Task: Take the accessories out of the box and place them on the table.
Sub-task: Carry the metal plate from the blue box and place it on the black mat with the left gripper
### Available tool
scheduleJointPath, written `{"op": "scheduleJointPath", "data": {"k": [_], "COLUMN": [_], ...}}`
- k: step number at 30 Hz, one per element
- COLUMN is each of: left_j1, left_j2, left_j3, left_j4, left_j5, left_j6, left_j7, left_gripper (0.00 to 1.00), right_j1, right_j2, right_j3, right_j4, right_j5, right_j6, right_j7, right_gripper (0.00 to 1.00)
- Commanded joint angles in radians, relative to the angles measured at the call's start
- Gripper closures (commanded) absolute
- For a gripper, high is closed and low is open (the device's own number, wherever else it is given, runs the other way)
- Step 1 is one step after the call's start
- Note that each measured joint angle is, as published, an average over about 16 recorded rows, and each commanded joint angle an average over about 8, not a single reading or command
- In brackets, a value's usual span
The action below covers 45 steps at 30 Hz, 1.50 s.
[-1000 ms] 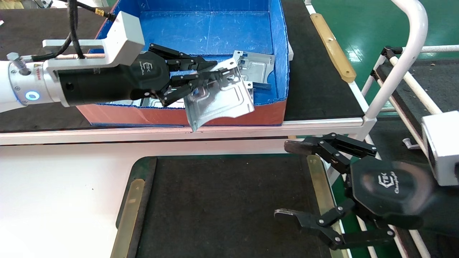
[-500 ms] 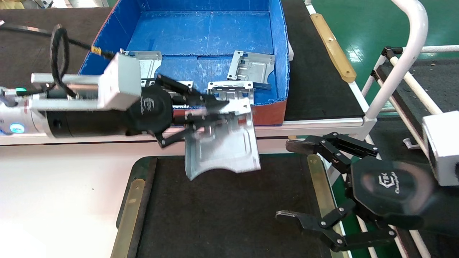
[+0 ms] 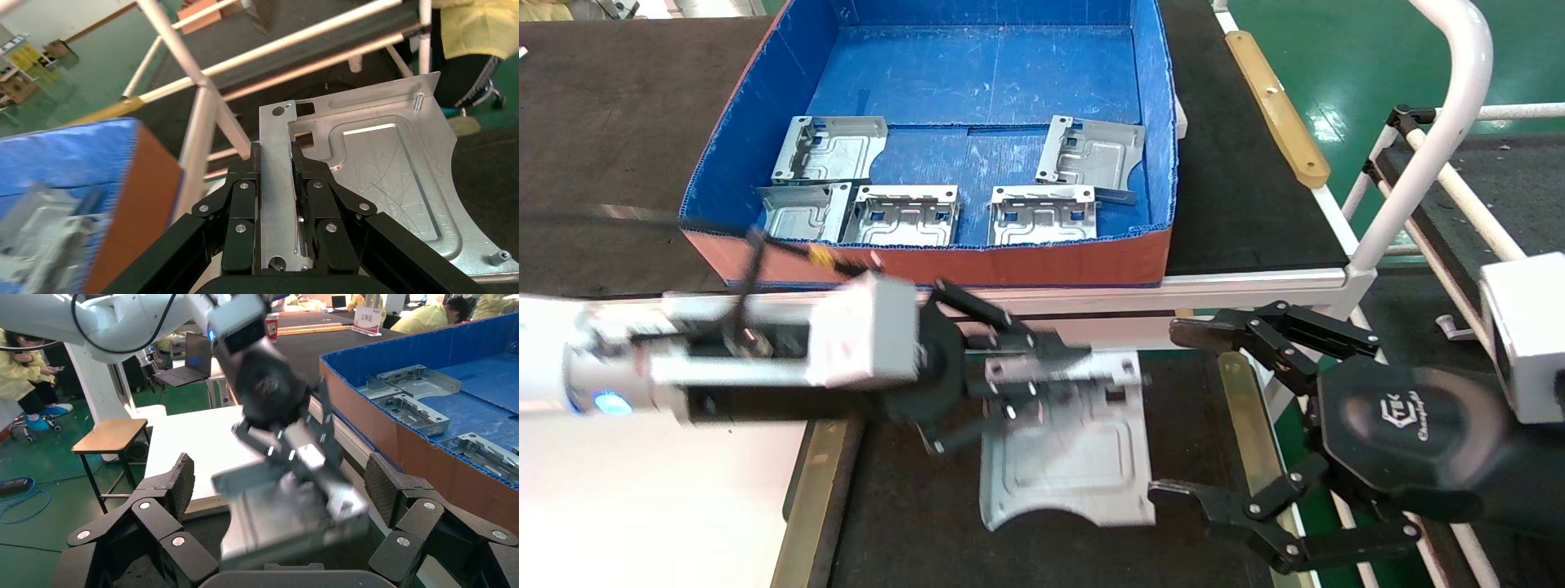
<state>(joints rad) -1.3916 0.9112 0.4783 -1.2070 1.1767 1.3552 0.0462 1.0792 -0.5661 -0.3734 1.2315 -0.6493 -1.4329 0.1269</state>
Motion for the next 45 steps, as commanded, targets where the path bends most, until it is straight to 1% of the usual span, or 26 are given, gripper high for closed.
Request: {"op": "scheduleJointPath", "data": {"k": [1,6,11,18,23,28,35,45], "left_j1": [0.031,0.098,0.147,0.198,0.202,0.188,0.160,0.121], "left_j2": [-0.001,0.028,0.077,0.159,0.226,0.285,0.349,0.418], "left_j3": [0.006,0.035,0.071,0.118,0.141,0.151,0.151,0.140], "left_j4": [-0.051,-0.117,-0.125,-0.093,-0.019,0.078,0.217,0.393], "left_j5": [0.015,0.087,0.179,0.291,0.339,0.351,0.338,0.296], "left_j6": [-0.025,-0.110,-0.200,-0.311,-0.365,-0.390,-0.399,-0.406], "left_j7": [-0.007,-0.019,-0.018,-0.003,0.012,0.049,0.125,0.243], "left_gripper": [1.00,1.00,1.00,1.00,1.00,1.00,1.00,1.00], "right_j1": [0.000,0.000,0.000,0.000,0.000,0.000,0.000,0.000], "right_j2": [0.000,0.000,0.000,0.000,0.000,0.000,0.000,0.000], "right_j3": [0.000,0.000,0.000,0.000,0.000,0.000,0.000,0.000], "right_j4": [0.000,0.000,0.000,0.000,0.000,0.000,0.000,0.000], "right_j5": [0.000,0.000,0.000,0.000,0.000,0.000,0.000,0.000], "right_j6": [0.000,0.000,0.000,0.000,0.000,0.000,0.000,0.000], "right_j7": [0.000,0.000,0.000,0.000,0.000,0.000,0.000,0.000], "right_gripper": [0.00,0.00,0.00,0.00,0.00,0.00,0.00,0.00]}}
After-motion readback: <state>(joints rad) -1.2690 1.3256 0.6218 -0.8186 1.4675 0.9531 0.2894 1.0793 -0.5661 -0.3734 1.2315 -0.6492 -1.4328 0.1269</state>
